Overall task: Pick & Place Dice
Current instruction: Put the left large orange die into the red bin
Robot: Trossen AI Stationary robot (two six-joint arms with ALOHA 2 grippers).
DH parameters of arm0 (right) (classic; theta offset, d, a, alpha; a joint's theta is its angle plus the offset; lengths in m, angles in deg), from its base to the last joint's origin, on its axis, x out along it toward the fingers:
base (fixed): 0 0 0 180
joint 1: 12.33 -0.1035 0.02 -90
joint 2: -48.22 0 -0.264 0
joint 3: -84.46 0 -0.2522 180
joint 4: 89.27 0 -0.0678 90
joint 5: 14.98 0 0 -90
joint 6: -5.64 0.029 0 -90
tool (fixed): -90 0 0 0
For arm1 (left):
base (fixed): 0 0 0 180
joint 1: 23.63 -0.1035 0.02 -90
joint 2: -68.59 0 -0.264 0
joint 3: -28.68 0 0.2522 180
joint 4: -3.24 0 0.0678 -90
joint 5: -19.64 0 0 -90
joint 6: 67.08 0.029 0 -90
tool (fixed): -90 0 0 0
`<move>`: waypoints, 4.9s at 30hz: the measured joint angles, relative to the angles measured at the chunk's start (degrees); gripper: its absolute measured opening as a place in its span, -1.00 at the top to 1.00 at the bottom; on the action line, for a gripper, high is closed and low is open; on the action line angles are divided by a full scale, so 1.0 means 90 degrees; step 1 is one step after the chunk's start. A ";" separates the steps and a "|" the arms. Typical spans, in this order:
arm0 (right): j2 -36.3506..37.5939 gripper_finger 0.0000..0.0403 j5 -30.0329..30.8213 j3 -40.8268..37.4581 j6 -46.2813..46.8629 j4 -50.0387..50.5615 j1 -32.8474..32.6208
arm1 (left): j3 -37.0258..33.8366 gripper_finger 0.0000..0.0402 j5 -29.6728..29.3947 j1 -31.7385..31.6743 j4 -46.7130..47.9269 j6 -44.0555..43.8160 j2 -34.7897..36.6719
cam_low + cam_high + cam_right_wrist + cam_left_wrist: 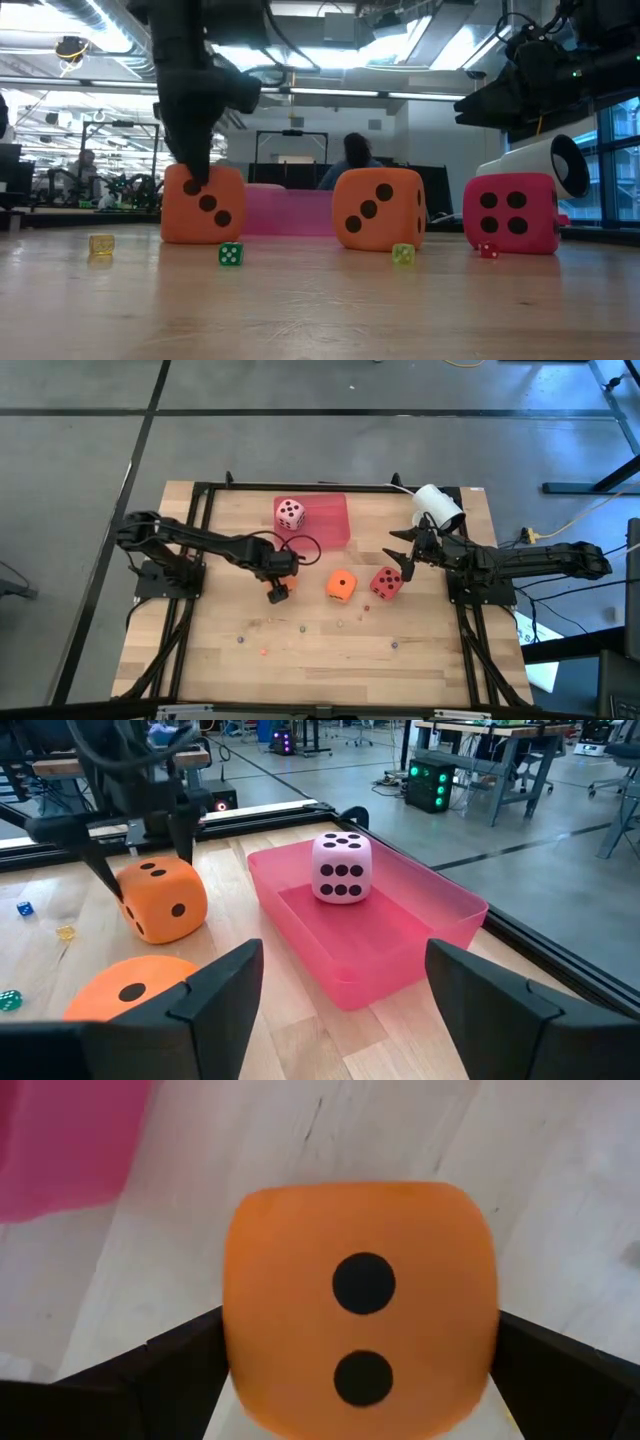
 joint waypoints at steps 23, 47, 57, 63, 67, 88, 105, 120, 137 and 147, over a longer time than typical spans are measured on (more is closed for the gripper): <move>0.0000 -0.38 0.0000 0.0000 -0.0024 0.0001 -0.0001 | -0.0007 -0.95 0.0020 0.0015 -0.0150 0.0554 -0.0349; 0.0000 -0.38 -0.0002 0.0000 -0.0027 0.0000 -0.0001 | 0.1922 -0.86 -0.1673 -0.0132 0.0760 0.2018 -0.0359; 0.0000 -0.38 -0.0002 0.0000 -0.0027 0.0002 -0.0001 | 0.2340 -0.86 -0.2542 -0.0885 0.1025 0.3499 -0.0354; 0.0000 -0.38 -0.0002 0.0000 -0.0027 0.0002 -0.0002 | 0.2345 -0.86 -0.1792 -0.1597 0.1172 0.3730 -0.0476; 0.0000 -0.38 -0.0002 0.0000 -0.0029 0.0000 0.0000 | 0.2337 -0.86 -0.1512 -0.1921 0.1284 0.3877 -0.0707; -0.0002 -0.38 -0.0005 0.0000 -0.0039 0.0005 -0.0001 | 0.2337 -0.85 -0.1376 -0.2047 0.1424 0.4665 -0.1396; -0.0002 -0.38 -0.0005 0.0000 -0.0039 0.0007 -0.0002 | 0.2337 -0.85 -0.0246 -0.2392 0.1487 0.4086 -0.1292; -0.0002 -0.38 -0.0032 0.0000 -0.0032 0.0012 0.0001 | 0.2337 -0.85 -0.0157 -0.2771 0.1430 0.4505 -0.1558; -0.0004 -0.38 -0.0172 0.0000 -0.0049 0.0015 0.0001 | 0.2337 -0.92 -0.0620 -0.2684 0.1530 0.4822 -0.1626; -0.0004 -0.38 -0.0170 0.0000 -0.0068 0.0015 0.0000 | 0.2337 -0.94 -0.0920 -0.2645 0.1532 0.4598 -0.1626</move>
